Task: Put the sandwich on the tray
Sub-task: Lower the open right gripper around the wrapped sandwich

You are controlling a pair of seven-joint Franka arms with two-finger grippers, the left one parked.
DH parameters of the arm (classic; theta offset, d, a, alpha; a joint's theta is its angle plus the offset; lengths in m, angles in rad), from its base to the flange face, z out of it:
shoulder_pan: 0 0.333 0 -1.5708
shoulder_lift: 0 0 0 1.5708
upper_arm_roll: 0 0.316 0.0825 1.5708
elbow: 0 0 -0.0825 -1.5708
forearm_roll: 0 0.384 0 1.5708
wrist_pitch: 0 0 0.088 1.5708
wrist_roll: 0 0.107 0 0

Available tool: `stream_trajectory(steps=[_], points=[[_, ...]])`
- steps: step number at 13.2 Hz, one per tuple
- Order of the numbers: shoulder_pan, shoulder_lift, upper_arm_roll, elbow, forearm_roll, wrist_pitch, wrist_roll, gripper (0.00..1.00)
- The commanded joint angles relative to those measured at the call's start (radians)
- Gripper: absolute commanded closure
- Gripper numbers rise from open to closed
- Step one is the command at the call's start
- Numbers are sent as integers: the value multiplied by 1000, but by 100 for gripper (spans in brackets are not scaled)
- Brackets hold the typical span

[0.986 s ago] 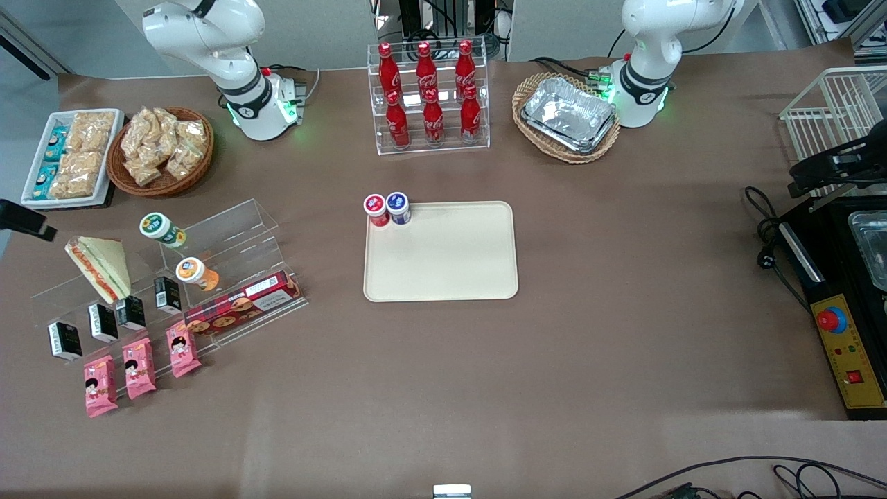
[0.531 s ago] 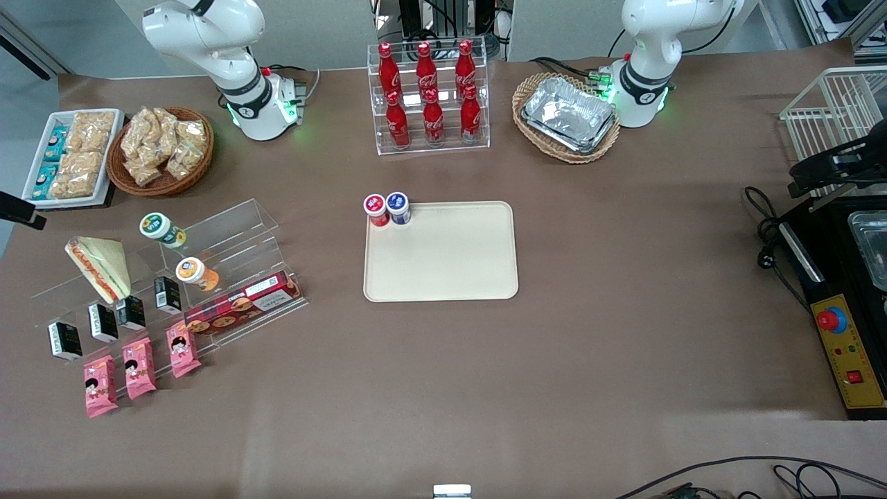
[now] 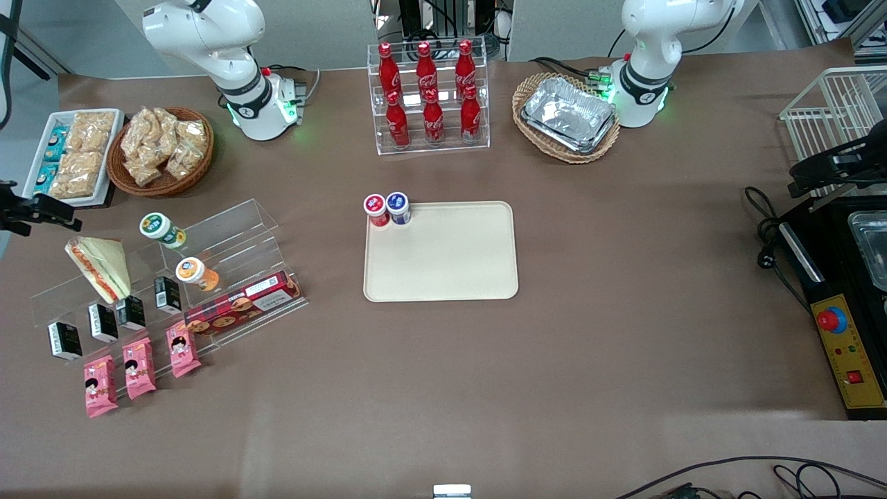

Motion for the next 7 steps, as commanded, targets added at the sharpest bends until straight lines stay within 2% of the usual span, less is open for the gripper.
stream_trajectory(steps=[1, 7], points=[[4, 15, -2, -47, -18, 47, -136, 0], [1, 93, -53, -73, -18, 168, -353, 0]])
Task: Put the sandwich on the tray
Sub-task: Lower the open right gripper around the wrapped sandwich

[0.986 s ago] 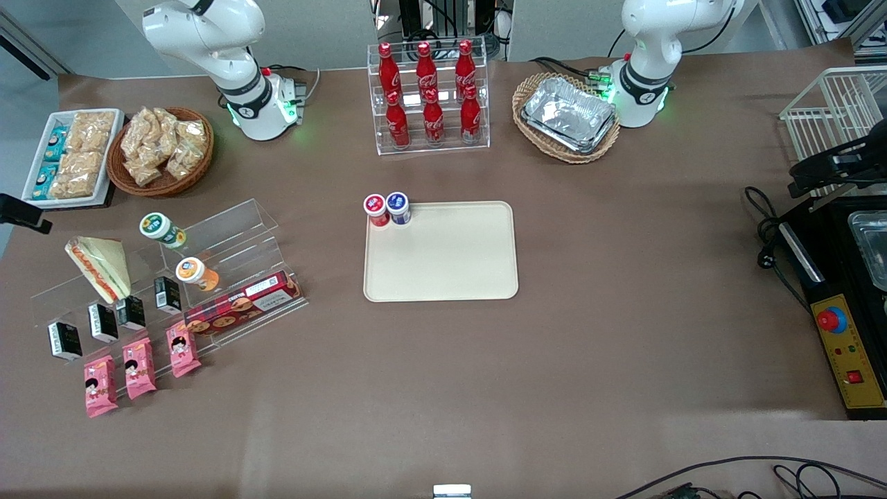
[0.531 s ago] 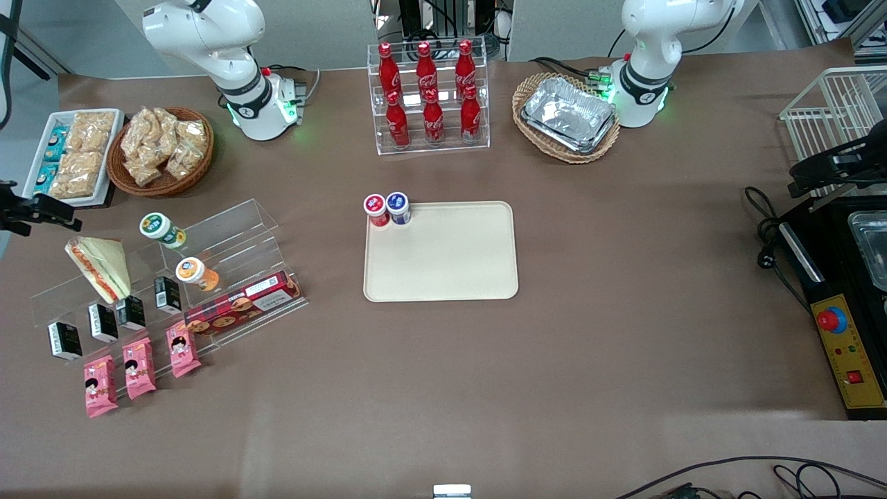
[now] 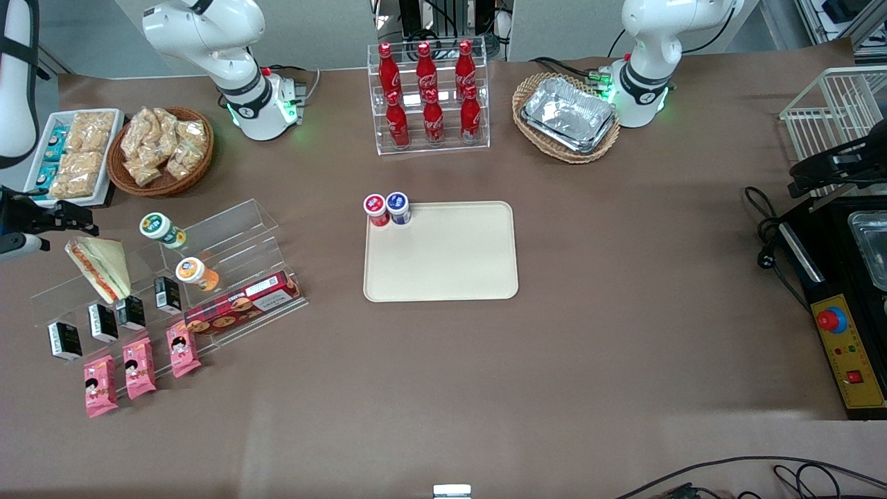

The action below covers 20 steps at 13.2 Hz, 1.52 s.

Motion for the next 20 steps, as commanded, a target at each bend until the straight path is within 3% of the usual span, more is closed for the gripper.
stream_trajectory(steps=[1, 5, 9, 14, 16, 18, 20], points=[[-5, 54, -28, -8, -17, 68, -92, 0], [-8, 76, -29, -30, -16, 106, -93, 0], [-21, 94, -29, -120, -13, 247, -95, 0], [-18, 99, -29, -136, -10, 261, -98, 1], [-19, 94, -29, -154, -5, 264, -98, 15], [-19, 94, -29, -157, 7, 263, -101, 17], [-19, 94, -29, -157, 9, 263, -102, 29]])
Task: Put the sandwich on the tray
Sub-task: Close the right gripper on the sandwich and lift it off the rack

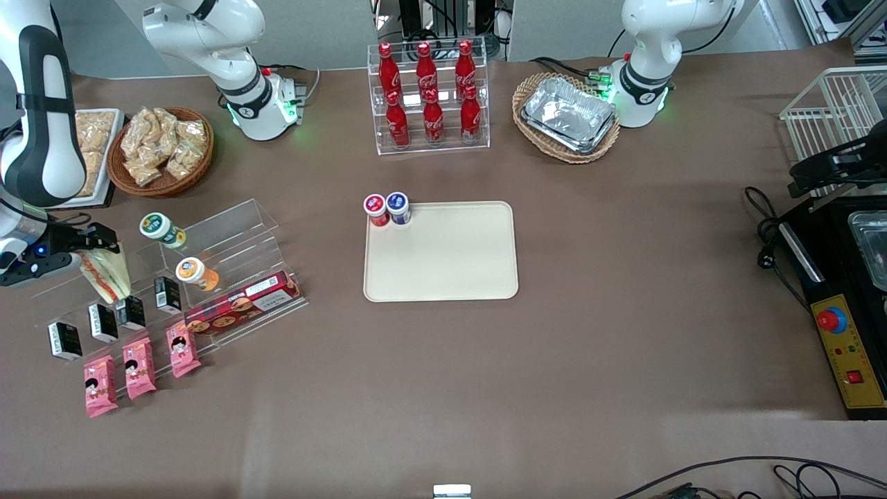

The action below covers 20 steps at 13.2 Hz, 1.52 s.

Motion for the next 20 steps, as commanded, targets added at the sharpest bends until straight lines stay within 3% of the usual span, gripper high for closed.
stream_trajectory(steps=[1, 3, 4, 9, 12, 15, 17, 20], points=[[-3, -16, 0, -20, 8, 25, -18, 38], [0, -17, 0, -8, 8, 24, -33, 61], [2, -13, 0, 3, 8, 24, -39, 63], [7, -9, 8, 96, 7, -22, -68, 63], [25, 49, 11, 283, 10, -202, -68, 63], [46, 118, 27, 462, 65, -356, -64, 63], [59, 147, 79, 533, 77, -393, -64, 63], [60, 184, 228, 598, 77, -395, -55, 63]])
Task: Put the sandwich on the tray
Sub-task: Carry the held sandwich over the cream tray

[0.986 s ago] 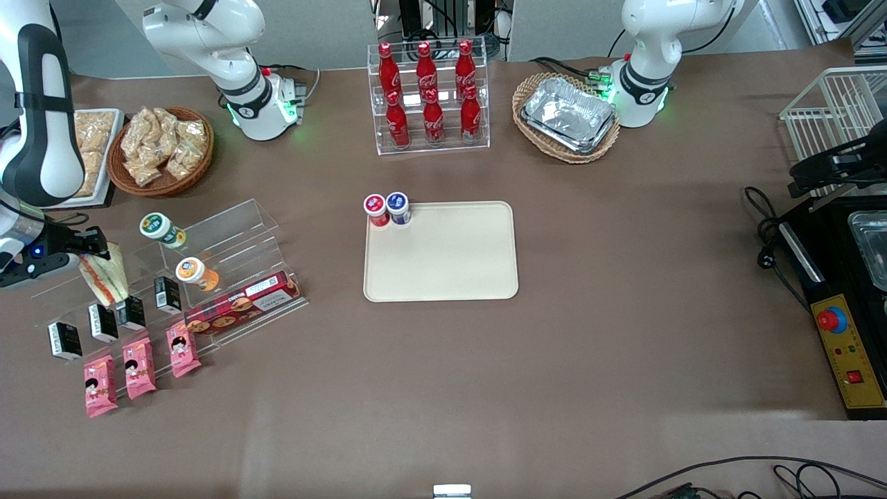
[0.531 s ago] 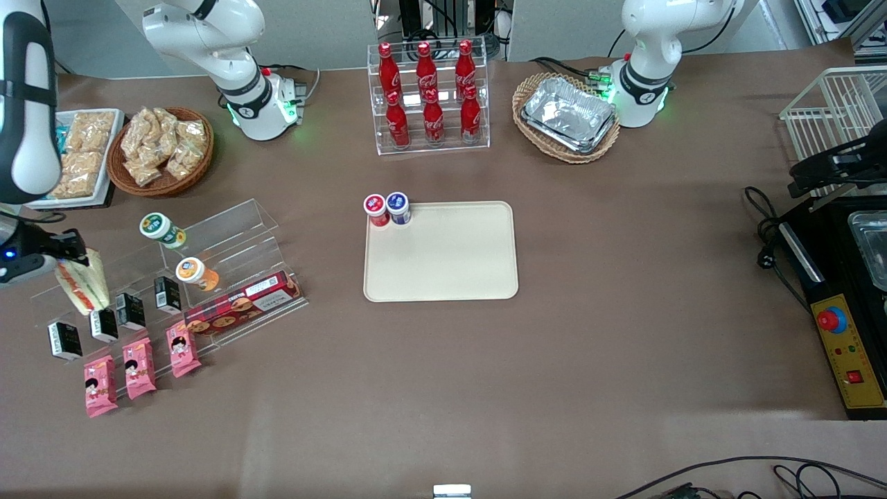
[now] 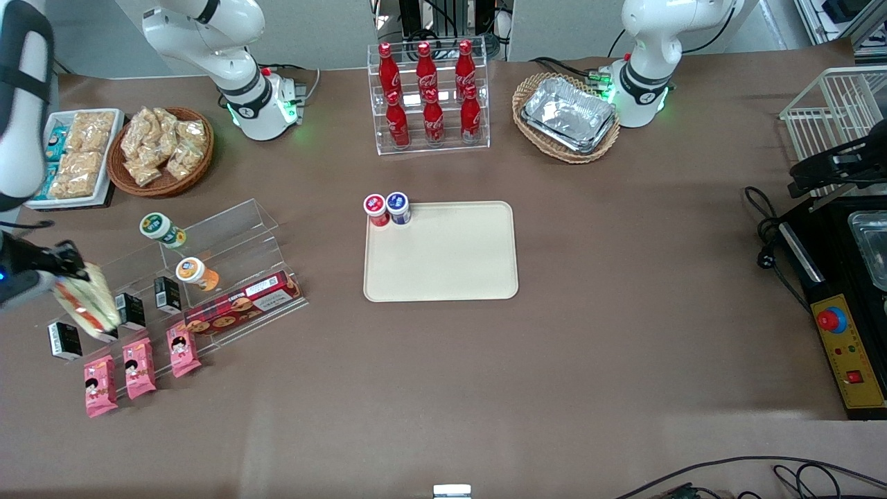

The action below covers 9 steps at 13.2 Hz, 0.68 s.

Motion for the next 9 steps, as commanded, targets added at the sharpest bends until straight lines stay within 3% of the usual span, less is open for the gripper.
stream_trajectory(steps=[1, 9], points=[[-2, 81, 138, 117, 17, -42, -4, 63], [0, 202, 419, 188, 15, 65, -4, 62]])
